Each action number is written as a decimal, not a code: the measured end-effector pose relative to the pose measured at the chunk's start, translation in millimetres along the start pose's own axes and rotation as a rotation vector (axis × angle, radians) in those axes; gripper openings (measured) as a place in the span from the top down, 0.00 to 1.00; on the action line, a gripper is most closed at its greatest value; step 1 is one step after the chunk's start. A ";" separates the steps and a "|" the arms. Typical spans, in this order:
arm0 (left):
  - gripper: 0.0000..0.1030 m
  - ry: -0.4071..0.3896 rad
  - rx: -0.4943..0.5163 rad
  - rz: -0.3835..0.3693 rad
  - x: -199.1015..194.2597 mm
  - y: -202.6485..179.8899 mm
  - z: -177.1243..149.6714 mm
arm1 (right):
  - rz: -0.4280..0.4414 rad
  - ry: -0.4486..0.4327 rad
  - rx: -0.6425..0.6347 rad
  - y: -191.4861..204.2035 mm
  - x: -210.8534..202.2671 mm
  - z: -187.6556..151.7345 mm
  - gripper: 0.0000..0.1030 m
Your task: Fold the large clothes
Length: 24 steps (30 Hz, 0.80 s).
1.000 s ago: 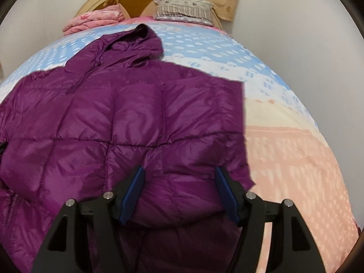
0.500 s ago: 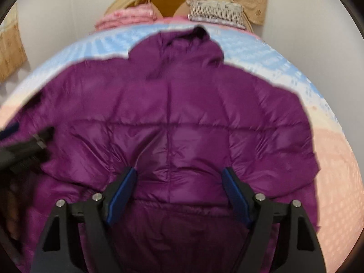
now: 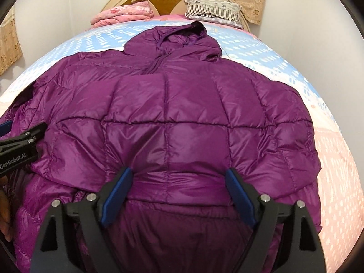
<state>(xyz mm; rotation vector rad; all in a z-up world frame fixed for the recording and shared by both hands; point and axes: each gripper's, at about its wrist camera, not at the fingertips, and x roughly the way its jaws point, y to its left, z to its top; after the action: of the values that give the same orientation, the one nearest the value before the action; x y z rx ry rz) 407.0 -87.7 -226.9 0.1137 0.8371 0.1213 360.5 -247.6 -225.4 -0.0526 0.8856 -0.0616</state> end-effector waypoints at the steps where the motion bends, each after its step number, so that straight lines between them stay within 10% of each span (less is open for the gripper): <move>1: 0.05 0.002 0.001 -0.001 0.1 0.1 0.3 | -0.003 0.000 0.001 -0.2 -0.6 -0.5 0.15; 16: 0.05 -0.006 0.019 -0.013 -18.3 11.4 1.7 | -0.019 0.013 0.023 -4.1 3.0 1.5 0.06; 24: 0.05 -0.085 0.029 0.100 -65.2 93.3 -10.8 | 0.059 -0.026 0.073 -21.5 -38.4 -7.9 0.06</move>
<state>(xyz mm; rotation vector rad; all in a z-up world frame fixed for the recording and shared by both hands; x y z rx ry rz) 349.9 -4.9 -172.5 0.1868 0.7482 0.1975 329.5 -266.3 -199.2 0.0410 0.8573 -0.0380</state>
